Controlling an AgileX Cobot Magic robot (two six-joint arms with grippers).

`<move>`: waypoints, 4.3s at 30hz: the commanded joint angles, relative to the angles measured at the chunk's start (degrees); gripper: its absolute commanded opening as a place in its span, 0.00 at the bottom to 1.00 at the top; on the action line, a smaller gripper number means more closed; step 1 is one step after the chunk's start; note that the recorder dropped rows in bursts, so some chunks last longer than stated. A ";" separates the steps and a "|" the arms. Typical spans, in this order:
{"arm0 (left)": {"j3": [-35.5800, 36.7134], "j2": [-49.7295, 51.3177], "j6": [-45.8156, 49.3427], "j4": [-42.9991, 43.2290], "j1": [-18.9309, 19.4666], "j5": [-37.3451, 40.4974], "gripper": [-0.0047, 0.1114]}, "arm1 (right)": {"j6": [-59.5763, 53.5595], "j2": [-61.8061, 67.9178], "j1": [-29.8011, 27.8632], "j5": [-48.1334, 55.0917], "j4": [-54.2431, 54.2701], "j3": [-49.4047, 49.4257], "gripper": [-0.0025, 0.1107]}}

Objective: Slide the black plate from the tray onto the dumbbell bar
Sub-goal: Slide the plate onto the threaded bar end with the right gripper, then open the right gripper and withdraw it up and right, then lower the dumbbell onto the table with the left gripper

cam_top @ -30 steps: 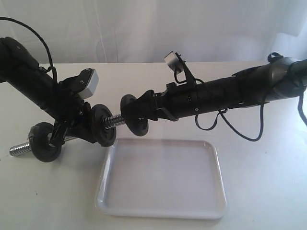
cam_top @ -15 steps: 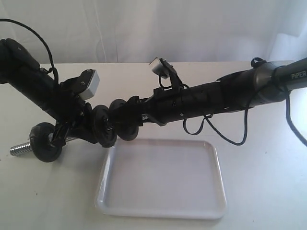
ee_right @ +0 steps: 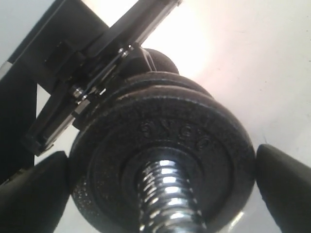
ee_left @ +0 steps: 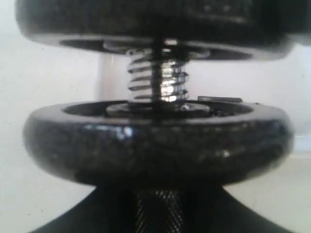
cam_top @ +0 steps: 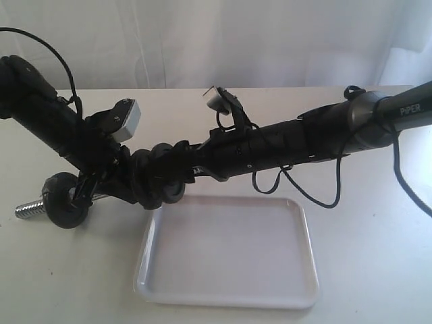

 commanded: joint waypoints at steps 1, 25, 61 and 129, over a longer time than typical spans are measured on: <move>-1.30 -2.80 0.36 -10.63 0.04 4.88 0.04 | -0.49 0.02 -0.03 -2.20 -1.11 -0.05 0.92; -1.30 -2.80 -3.75 -1.18 0.14 0.75 0.04 | 8.64 -10.55 -4.65 -4.03 -24.91 -0.05 0.78; 1.69 -0.87 -9.91 12.97 0.11 -6.51 0.04 | 60.01 -18.73 -15.16 -13.23 -82.79 0.15 0.02; 1.77 -7.36 -20.65 13.86 0.11 -4.63 0.25 | 60.02 -18.53 -15.16 -14.16 -79.54 0.15 0.02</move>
